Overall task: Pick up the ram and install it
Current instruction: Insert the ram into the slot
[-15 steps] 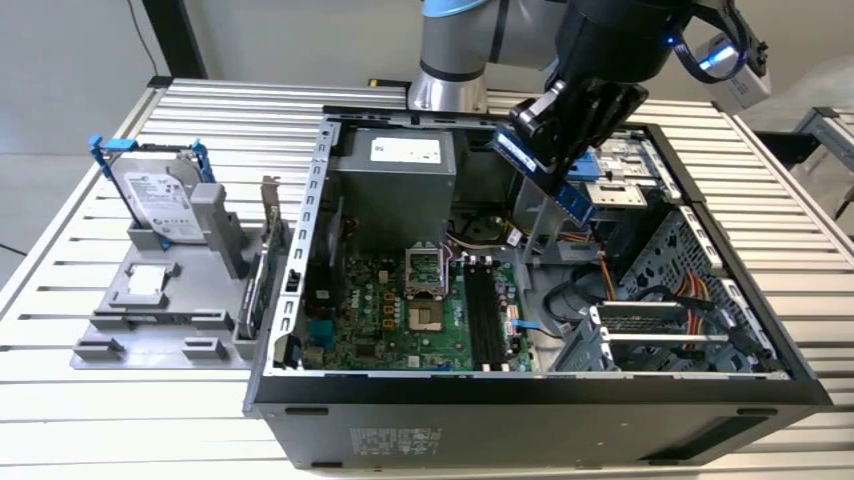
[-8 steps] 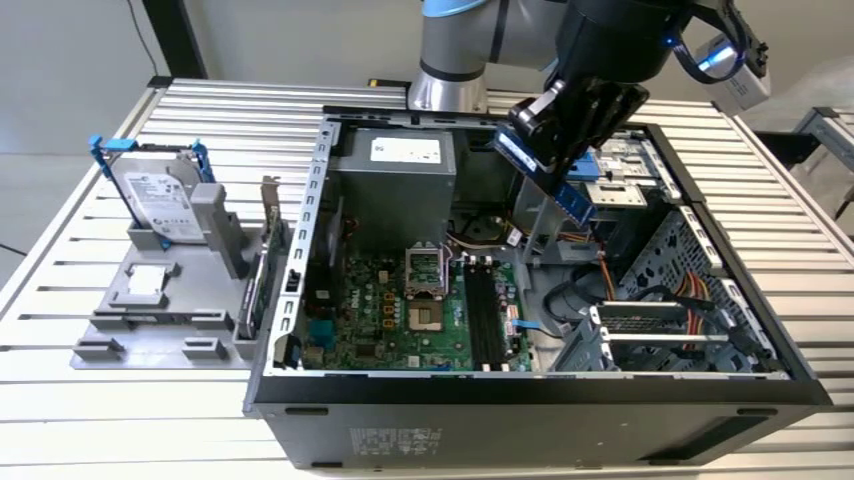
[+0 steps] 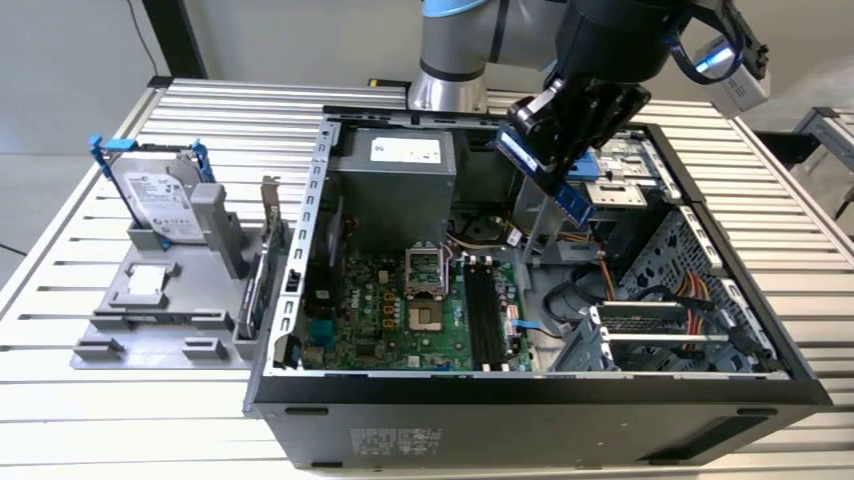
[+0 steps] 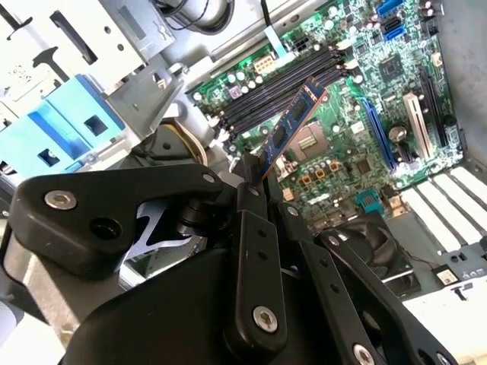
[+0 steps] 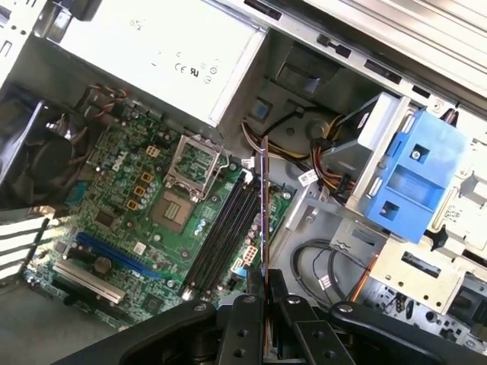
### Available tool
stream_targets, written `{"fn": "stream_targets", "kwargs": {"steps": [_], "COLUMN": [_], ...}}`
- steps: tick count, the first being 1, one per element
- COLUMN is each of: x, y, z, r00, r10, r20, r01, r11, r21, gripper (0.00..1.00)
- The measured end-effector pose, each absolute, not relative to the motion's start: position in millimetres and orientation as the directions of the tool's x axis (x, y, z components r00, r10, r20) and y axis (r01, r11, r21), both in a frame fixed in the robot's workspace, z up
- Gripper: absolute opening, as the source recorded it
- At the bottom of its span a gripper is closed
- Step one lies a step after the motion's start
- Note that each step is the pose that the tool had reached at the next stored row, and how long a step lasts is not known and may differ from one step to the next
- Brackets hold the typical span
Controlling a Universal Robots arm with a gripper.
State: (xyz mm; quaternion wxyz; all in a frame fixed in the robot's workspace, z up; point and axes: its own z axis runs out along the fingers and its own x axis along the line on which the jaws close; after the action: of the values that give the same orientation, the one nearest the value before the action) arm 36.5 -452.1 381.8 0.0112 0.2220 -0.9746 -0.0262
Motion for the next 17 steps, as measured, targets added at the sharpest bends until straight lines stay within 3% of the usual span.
{"fn": "stream_targets", "kwargs": {"steps": [17], "x": [36.5], "y": [-452.1], "z": [381.8], "r00": [-0.927], "r10": [-0.374], "r20": [0.010], "r01": [-0.373], "r11": [0.926], "r21": [0.056], "gripper": [0.00]}}
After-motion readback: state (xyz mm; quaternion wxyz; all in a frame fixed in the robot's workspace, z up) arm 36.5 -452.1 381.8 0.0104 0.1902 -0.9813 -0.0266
